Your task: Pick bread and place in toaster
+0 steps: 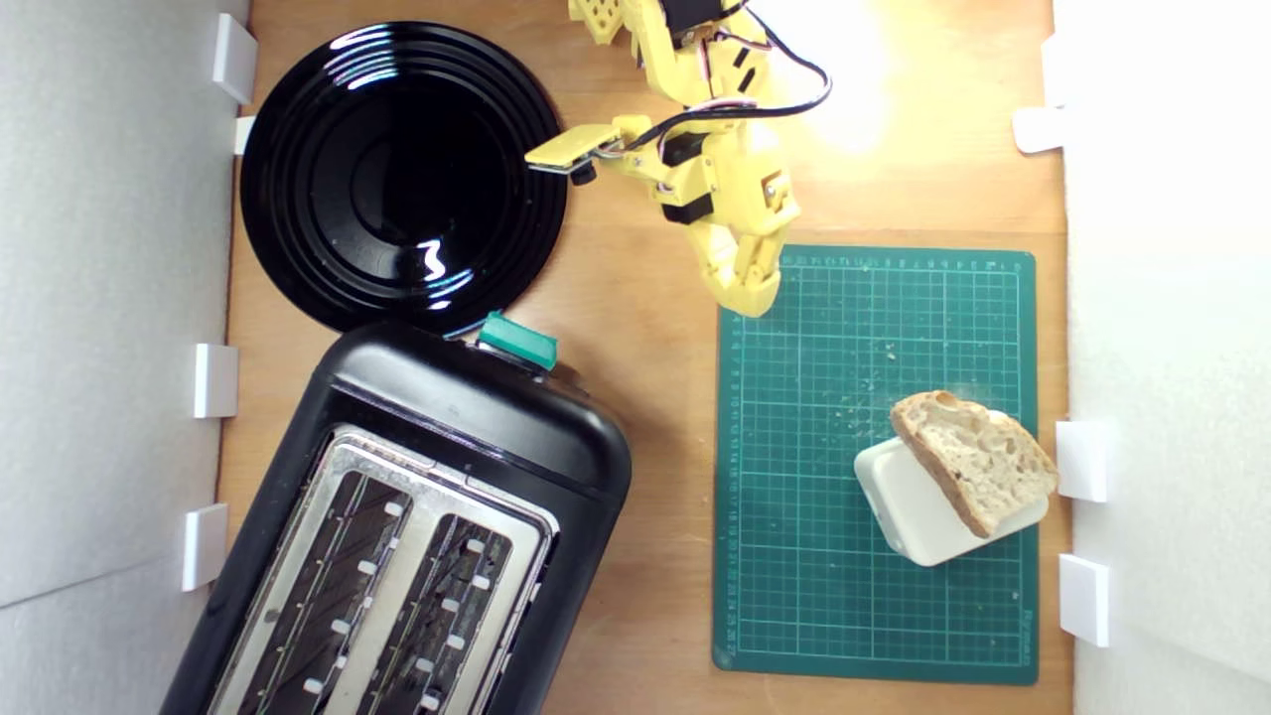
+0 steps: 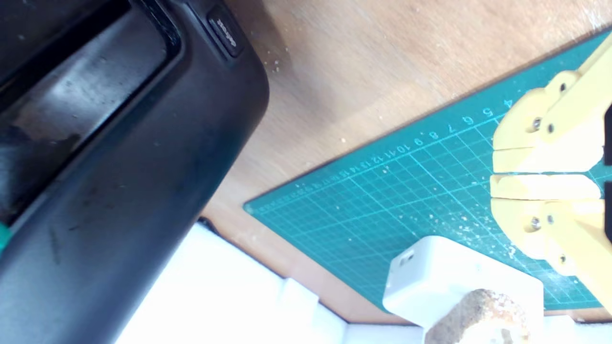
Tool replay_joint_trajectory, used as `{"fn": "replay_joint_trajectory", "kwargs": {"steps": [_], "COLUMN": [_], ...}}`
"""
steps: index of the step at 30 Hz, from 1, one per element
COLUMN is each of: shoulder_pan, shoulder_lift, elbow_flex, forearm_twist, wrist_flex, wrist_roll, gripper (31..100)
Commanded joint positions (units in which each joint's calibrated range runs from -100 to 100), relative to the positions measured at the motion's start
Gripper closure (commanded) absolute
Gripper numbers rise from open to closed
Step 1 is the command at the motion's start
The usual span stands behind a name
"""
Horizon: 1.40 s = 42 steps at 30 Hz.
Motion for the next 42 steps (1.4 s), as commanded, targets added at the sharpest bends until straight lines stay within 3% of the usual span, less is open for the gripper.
{"fn": "replay_joint_trajectory", "kwargs": {"steps": [1,7,11,17,24,34,42], "shoulder_pan": [-0.9,-0.9,-1.0,-2.4,-5.0,-8.5,-10.7], "shoulder_lift": [6.1,15.9,20.2,28.1,35.7,37.4,37.3], "elbow_flex": [-0.9,-1.0,-1.6,-9.4,-17.9,-21.4,-21.5], "forearm_twist": [1.0,0.9,0.9,0.3,0.9,1.0,0.3], "wrist_flex": [-10.6,-22.6,-28.1,-28.8,-29.0,-29.4,-29.5], "wrist_roll": [-0.2,-0.2,-0.2,-0.2,-0.3,-4.6,-5.0], "gripper": [87.7,83.7,77.4,67.0,62.5,51.1,47.2]}}
